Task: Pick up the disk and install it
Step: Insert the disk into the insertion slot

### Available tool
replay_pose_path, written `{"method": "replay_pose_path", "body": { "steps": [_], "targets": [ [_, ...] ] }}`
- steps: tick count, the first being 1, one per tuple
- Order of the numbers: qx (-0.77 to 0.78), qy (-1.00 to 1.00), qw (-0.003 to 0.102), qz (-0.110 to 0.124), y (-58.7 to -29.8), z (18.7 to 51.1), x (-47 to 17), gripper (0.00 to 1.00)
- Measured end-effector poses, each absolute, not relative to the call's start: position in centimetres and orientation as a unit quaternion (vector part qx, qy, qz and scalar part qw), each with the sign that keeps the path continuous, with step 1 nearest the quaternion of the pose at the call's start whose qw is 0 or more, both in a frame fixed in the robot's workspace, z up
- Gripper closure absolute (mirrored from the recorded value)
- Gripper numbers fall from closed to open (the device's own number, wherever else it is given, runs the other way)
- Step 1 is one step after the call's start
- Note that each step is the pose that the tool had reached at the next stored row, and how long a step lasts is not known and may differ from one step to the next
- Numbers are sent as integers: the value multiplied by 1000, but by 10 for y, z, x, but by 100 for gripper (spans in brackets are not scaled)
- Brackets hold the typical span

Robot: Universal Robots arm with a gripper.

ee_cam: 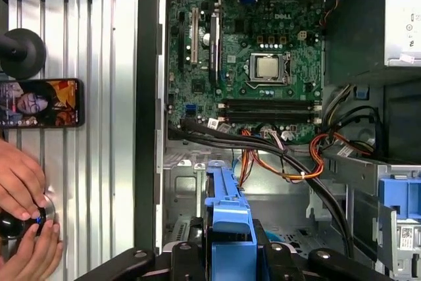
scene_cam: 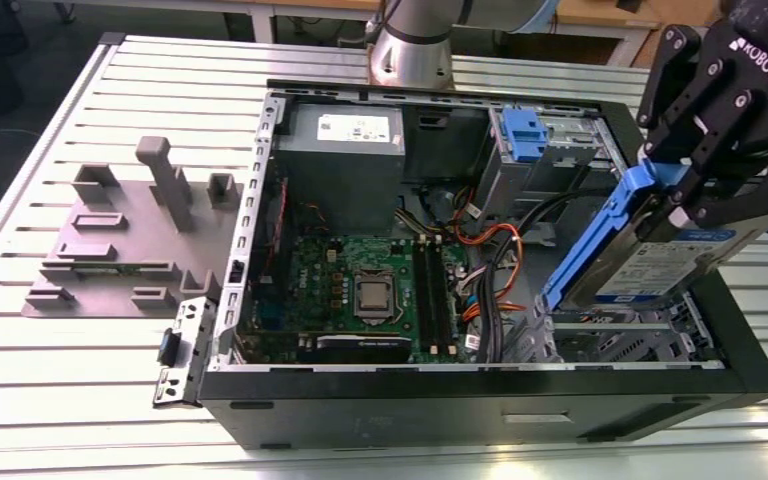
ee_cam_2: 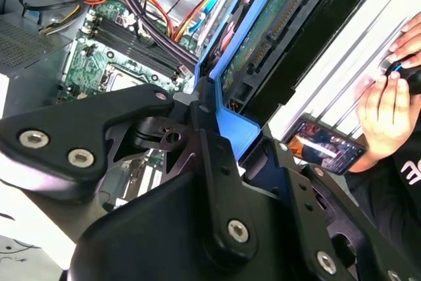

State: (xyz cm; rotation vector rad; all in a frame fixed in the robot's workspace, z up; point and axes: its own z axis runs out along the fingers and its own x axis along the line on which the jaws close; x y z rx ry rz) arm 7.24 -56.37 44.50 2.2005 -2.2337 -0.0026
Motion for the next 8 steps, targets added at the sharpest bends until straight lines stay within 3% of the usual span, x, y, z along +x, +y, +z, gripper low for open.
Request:
{"method": "replay_pose_path", "body": {
  "steps": [8],
  "targets": [
    [702, -713, 3, -1, -564, 438, 76, 64]
  ]
}}
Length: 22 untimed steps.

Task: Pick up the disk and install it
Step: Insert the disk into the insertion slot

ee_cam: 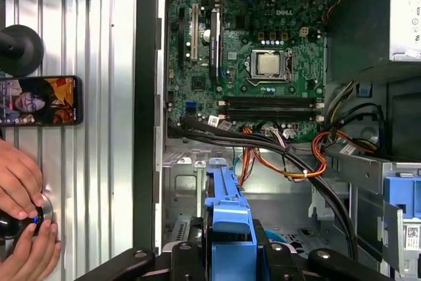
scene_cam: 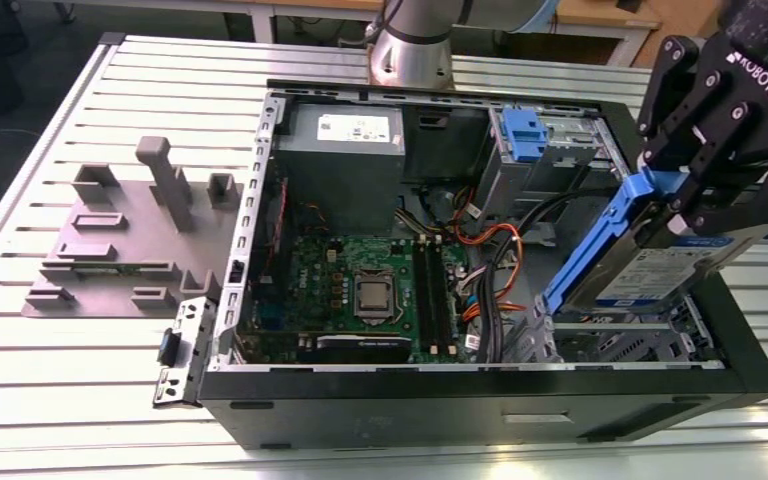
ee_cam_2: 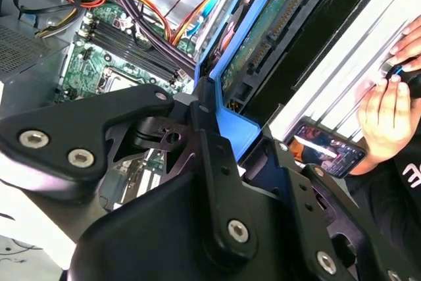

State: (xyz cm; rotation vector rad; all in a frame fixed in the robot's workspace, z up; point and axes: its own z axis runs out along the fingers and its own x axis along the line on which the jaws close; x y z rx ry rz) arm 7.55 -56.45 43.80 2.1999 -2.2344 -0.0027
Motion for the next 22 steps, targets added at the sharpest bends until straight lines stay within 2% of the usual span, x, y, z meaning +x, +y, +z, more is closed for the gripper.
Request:
{"method": "replay_pose_path", "body": {
  "steps": [16, 18, 22],
  "targets": [
    [702, -713, 3, 0, -565, 430, 76, 63],
    [702, -713, 1, 1, -565, 428, 76, 50],
    [702, -713, 1, 2, -565, 421, 76, 50]
  ]
}}
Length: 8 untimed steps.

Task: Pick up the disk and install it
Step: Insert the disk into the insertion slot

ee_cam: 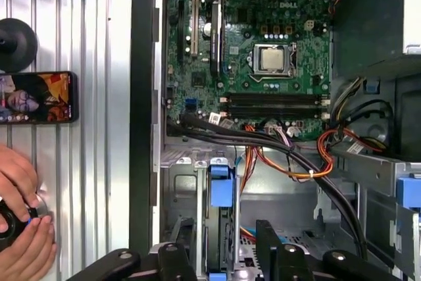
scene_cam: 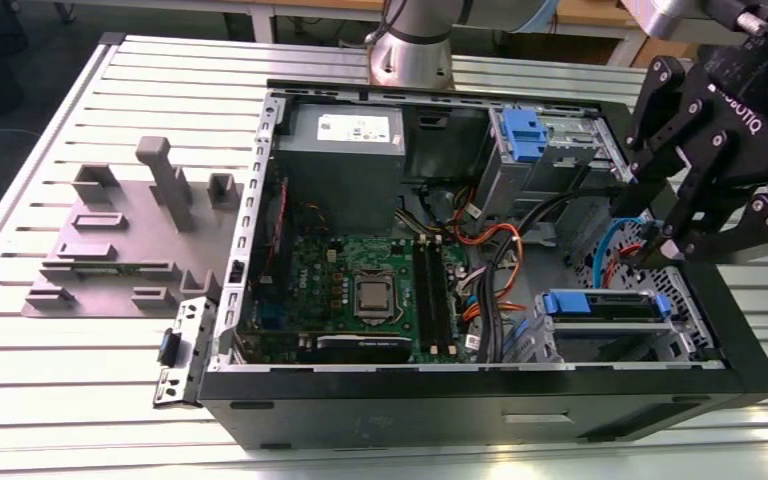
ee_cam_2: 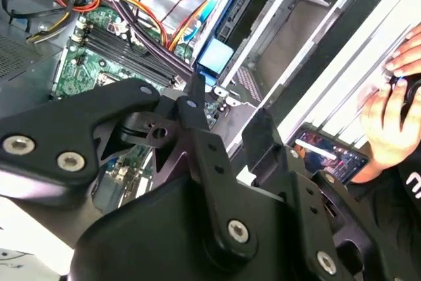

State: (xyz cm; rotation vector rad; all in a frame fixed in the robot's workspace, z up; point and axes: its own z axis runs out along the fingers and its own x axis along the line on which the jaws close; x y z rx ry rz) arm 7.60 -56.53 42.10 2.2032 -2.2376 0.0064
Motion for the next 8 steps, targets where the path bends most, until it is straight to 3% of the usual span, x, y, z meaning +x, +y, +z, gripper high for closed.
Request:
{"method": "replay_pose_path", "body": {
  "steps": [8],
  "targets": [
    [702, -713, 1, 2, -566, 406, 76, 50]
  ]
}}
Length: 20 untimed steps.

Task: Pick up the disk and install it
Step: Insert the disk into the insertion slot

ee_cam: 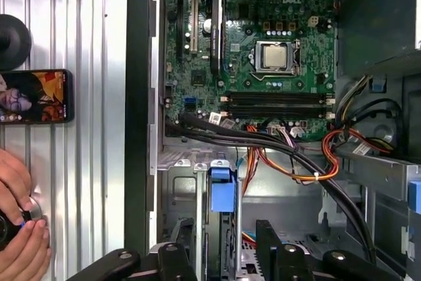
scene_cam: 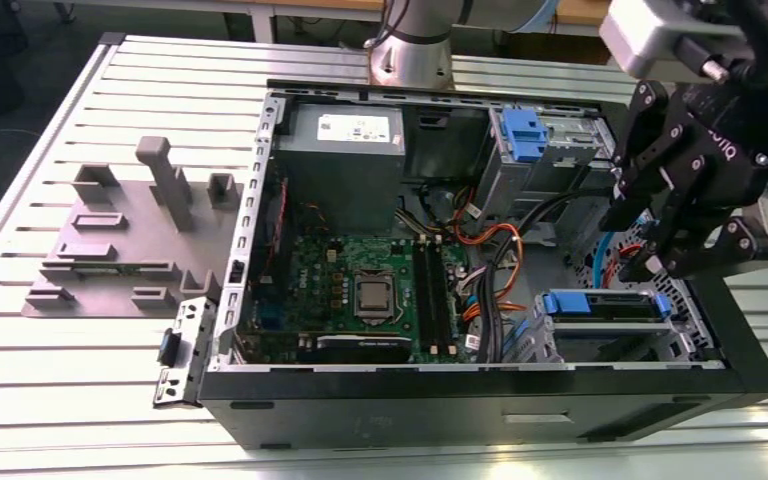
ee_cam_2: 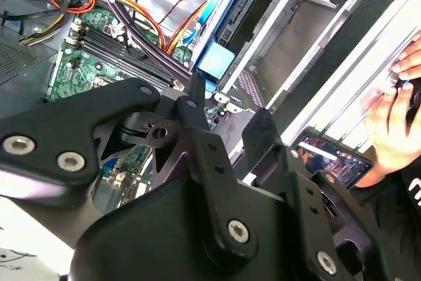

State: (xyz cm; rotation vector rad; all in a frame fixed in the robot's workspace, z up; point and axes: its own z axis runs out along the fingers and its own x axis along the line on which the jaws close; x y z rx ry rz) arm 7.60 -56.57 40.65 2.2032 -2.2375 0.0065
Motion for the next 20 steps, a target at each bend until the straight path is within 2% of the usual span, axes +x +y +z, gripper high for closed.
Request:
{"method": "replay_pose_path", "body": {
  "steps": [5, 8, 11, 13, 14, 20],
  "targets": [
    [702, -713, 1, 2, -566, 397, 76, 51],
    [702, -712, 1, 2, -566, 392, 76, 70],
    [702, -712, 1, 2, -566, 386, 76, 76],
    [702, -712, 1, 2, -566, 383, 76, 87],
    [702, -712, 1, 2, -566, 381, 76, 89],
    [702, -713, 1, 2, -566, 370, 76, 89]
  ]
}}
